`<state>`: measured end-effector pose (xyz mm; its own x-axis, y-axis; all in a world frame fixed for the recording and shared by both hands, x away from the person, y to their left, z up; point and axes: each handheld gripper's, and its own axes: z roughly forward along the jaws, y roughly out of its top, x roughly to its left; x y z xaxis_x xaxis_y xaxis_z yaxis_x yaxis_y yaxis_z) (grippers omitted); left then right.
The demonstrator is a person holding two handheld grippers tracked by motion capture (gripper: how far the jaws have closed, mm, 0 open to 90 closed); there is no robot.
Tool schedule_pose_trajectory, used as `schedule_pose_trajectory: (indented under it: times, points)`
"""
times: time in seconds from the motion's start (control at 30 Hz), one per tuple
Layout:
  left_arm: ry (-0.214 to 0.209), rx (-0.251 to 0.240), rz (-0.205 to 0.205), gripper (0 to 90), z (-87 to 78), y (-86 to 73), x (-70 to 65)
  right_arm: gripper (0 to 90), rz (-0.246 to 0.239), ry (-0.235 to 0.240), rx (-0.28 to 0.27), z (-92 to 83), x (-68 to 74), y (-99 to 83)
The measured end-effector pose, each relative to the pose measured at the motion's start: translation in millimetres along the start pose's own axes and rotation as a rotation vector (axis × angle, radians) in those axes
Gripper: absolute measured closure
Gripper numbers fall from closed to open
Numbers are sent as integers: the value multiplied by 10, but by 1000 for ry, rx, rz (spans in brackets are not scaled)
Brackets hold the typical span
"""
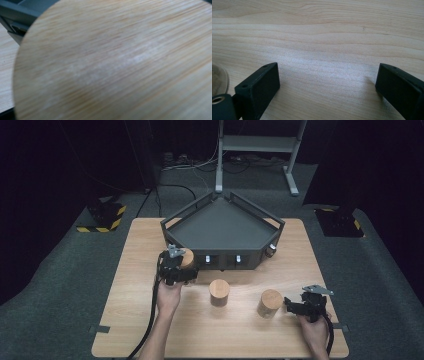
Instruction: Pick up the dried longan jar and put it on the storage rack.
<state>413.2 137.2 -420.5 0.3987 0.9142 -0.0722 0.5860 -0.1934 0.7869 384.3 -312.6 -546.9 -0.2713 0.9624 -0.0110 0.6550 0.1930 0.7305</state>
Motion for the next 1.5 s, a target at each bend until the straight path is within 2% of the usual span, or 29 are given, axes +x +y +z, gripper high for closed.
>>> schedule_pose_trajectory:
  times: [0.33, 0.7, 1.17, 1.5]
  points:
    - [-16, 7, 14, 263, -57, 160, -42, 52, 0, 0, 0, 0, 0, 0]
    - [-1, 16, 36, 263, -101, 311, -79, 52, 0, 0, 0, 0, 0, 0]
    - [4, 11, 43, 263, -93, 483, -111, 52, 0, 0, 0, 0, -1, 0]
    - [9, 3, 63, 263, -58, 719, -143, 52, 0, 0, 0, 0, -1, -1]
